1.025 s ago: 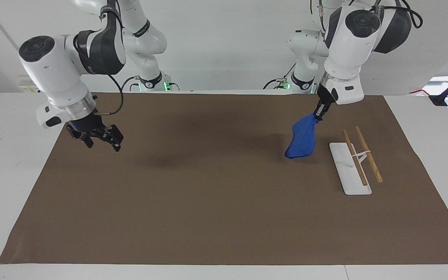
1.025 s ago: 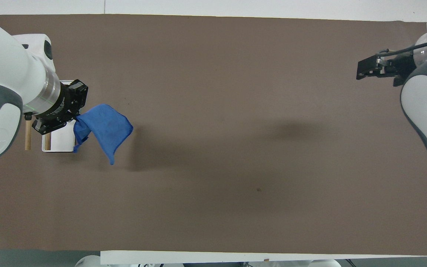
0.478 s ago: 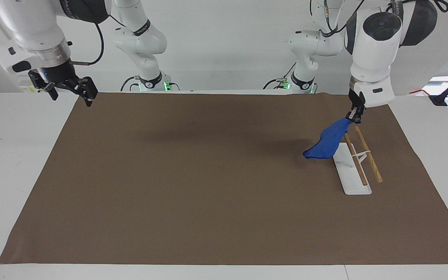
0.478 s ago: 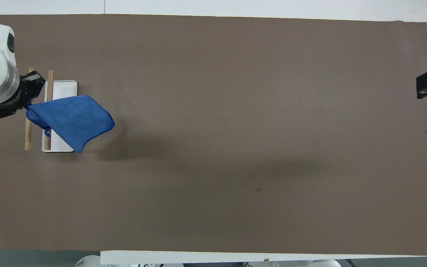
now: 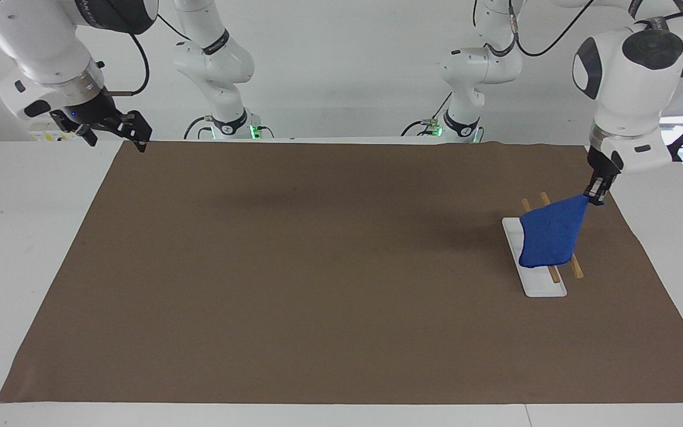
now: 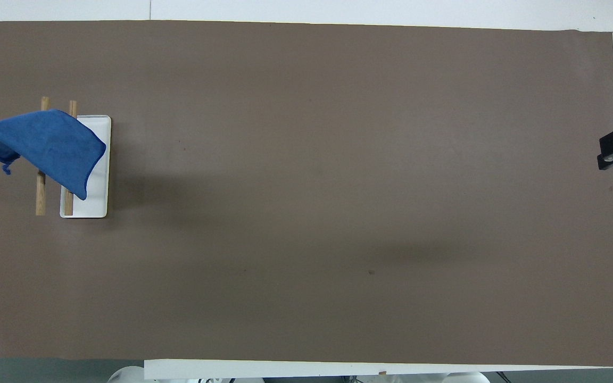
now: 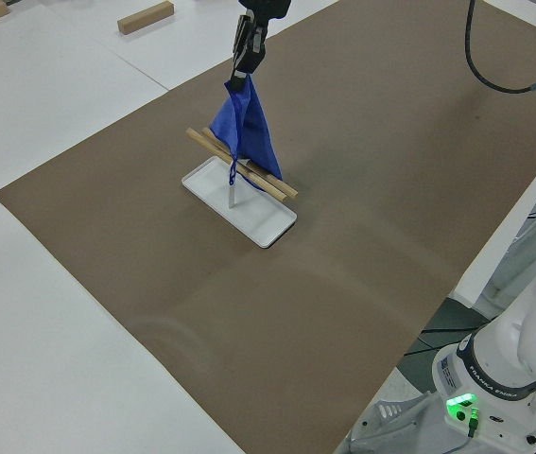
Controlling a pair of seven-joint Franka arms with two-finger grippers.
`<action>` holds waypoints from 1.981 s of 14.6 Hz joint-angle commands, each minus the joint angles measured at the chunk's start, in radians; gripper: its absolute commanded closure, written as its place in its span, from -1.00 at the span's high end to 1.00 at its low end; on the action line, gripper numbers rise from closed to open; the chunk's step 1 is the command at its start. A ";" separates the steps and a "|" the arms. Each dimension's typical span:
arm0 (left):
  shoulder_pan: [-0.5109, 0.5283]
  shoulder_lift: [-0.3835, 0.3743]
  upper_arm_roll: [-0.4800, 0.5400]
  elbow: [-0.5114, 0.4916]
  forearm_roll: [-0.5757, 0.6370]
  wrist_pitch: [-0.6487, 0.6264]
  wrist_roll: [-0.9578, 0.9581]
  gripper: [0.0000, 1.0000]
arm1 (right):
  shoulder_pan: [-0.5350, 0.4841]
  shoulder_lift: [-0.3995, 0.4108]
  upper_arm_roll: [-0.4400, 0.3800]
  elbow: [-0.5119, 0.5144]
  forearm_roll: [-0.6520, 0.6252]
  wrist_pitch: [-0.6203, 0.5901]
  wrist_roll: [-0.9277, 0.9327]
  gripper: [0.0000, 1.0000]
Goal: Right arm passes towel to left arm to hang
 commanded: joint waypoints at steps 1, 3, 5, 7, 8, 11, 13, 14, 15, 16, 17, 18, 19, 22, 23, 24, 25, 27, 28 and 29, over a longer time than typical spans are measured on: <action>0.056 -0.058 -0.010 -0.132 0.015 0.124 0.033 -1.00 | 0.124 -0.027 -0.139 -0.025 0.019 0.013 -0.022 1.00; 0.073 -0.082 -0.010 -0.194 0.013 0.175 0.055 -1.00 | 0.180 -0.030 -0.206 -0.026 0.021 0.013 -0.024 1.00; 0.104 -0.111 -0.010 -0.250 0.013 0.179 0.091 -1.00 | 0.178 -0.031 -0.206 -0.028 0.022 0.012 -0.025 1.00; 0.136 -0.148 -0.010 -0.329 0.013 0.228 0.120 -1.00 | 0.181 -0.030 -0.207 -0.034 0.024 0.013 -0.022 1.00; 0.162 -0.162 -0.010 -0.365 0.013 0.268 0.135 -1.00 | 0.184 -0.030 -0.207 -0.034 0.024 0.013 -0.024 1.00; 0.168 -0.171 -0.010 -0.386 0.013 0.291 0.143 -0.95 | 0.189 -0.030 -0.206 -0.037 0.025 0.012 -0.024 1.00; 0.180 -0.173 -0.010 -0.386 0.013 0.288 0.143 -0.37 | 0.189 -0.039 -0.206 -0.048 0.027 0.010 -0.025 1.00; 0.189 -0.173 -0.010 -0.386 0.013 0.288 0.148 0.33 | 0.189 -0.039 -0.206 -0.049 0.027 0.010 -0.028 1.00; 0.188 -0.173 -0.010 -0.384 0.012 0.287 0.142 0.89 | 0.186 -0.039 -0.206 -0.048 0.027 0.010 -0.031 1.00; 0.180 -0.171 -0.010 -0.378 0.012 0.267 0.135 1.00 | 0.189 -0.039 -0.206 -0.049 0.027 0.013 -0.032 1.00; 0.173 -0.167 -0.015 -0.364 0.006 0.235 0.138 1.00 | 0.189 -0.039 -0.206 -0.049 0.027 0.015 -0.030 1.00; 0.162 -0.162 -0.021 -0.348 -0.002 0.210 0.140 1.00 | 0.186 -0.039 -0.206 -0.049 0.028 0.019 -0.030 1.00; 0.124 -0.165 -0.019 -0.341 -0.029 0.189 0.138 1.00 | 0.180 -0.039 -0.206 -0.051 0.029 0.033 -0.031 1.00; 0.046 -0.164 -0.024 -0.215 -0.115 -0.019 0.166 0.99 | 0.169 -0.042 -0.206 -0.063 0.044 0.035 -0.039 1.00; 0.020 -0.156 -0.022 -0.147 -0.147 -0.108 0.215 0.99 | 0.169 -0.043 -0.206 -0.066 0.050 0.035 -0.038 1.00; 0.013 -0.144 -0.021 -0.089 -0.192 -0.196 0.291 0.99 | 0.171 -0.043 -0.206 -0.068 0.052 0.036 -0.038 1.00; 0.015 -0.121 -0.021 -0.023 -0.230 -0.279 0.374 0.99 | 0.174 -0.043 -0.206 -0.069 0.052 0.036 -0.038 1.00; 0.015 -0.060 -0.021 0.126 -0.267 -0.435 0.514 0.99 | 0.175 -0.050 -0.206 -0.079 0.050 0.036 -0.041 1.00; 0.021 -0.043 -0.021 0.169 -0.286 -0.486 0.587 0.99 | 0.177 -0.050 -0.206 -0.079 0.050 0.036 -0.041 1.00; 0.022 -0.033 -0.019 0.189 -0.296 -0.512 0.664 0.99 | 0.178 -0.050 -0.204 -0.079 0.050 0.036 -0.041 1.00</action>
